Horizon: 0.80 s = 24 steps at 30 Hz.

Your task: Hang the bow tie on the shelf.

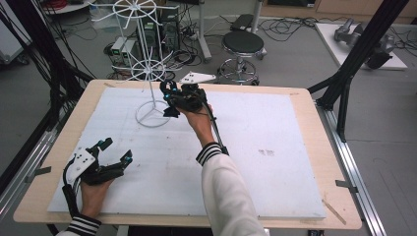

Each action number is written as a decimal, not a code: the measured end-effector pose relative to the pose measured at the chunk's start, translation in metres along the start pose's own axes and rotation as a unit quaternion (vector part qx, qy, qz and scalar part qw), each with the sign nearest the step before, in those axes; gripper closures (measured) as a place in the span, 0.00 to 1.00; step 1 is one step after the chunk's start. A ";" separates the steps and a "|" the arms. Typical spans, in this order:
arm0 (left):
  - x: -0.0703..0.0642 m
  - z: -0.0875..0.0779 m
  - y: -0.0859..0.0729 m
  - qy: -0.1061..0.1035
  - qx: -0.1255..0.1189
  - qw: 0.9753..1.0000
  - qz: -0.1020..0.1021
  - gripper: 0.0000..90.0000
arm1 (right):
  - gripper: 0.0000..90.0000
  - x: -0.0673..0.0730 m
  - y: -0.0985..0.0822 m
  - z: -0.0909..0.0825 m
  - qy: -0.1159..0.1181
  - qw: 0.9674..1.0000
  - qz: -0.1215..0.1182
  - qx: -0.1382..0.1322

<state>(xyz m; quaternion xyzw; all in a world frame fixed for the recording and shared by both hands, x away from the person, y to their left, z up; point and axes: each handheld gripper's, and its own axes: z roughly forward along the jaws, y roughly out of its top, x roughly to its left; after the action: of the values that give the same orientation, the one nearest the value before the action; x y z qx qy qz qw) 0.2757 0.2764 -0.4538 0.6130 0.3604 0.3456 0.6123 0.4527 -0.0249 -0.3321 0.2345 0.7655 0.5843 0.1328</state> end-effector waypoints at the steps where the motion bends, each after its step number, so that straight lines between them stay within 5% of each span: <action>1: 0.000 0.000 0.000 0.000 0.000 1.000 -0.001 0.15 | 0.93 0.000 0.000 0.000 0.000 1.000 0.002 0.002; 7: 0.000 0.000 0.000 0.000 0.001 1.000 0.001 0.15 | 0.90 -0.003 -0.003 0.002 0.001 1.000 0.007 0.001; 11: 0.000 0.000 0.000 0.000 0.002 1.000 0.001 0.15 | 0.79 -0.005 -0.006 0.005 0.007 1.000 0.012 0.008; 12: 0.000 0.000 0.000 0.000 0.003 1.000 0.002 0.15 | 0.74 -0.006 -0.006 0.005 0.009 1.000 0.009 0.013; 13: 0.000 0.000 0.000 0.000 0.003 1.000 0.001 0.15 | 0.57 -0.006 -0.007 0.006 0.009 1.000 0.008 0.019; 14: 0.000 0.000 0.000 -0.001 0.003 1.000 0.002 0.15 | 0.57 -0.006 -0.007 0.006 0.009 1.000 0.008 0.019; 20: 0.000 0.000 0.000 -0.001 0.003 1.000 0.001 0.15 | 0.21 -0.002 -0.006 0.005 0.004 0.999 0.003 0.038; 24: 0.000 0.000 0.000 -0.001 -0.002 1.000 0.000 0.15 | 0.13 0.001 -0.004 -0.001 -0.006 0.999 0.016 0.047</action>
<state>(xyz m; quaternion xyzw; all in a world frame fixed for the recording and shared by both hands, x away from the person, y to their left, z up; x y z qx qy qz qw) 0.2754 0.2765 -0.4540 0.6123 0.3590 0.3460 0.6136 0.4505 -0.0266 -0.3356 0.2557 0.7876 0.5484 0.1166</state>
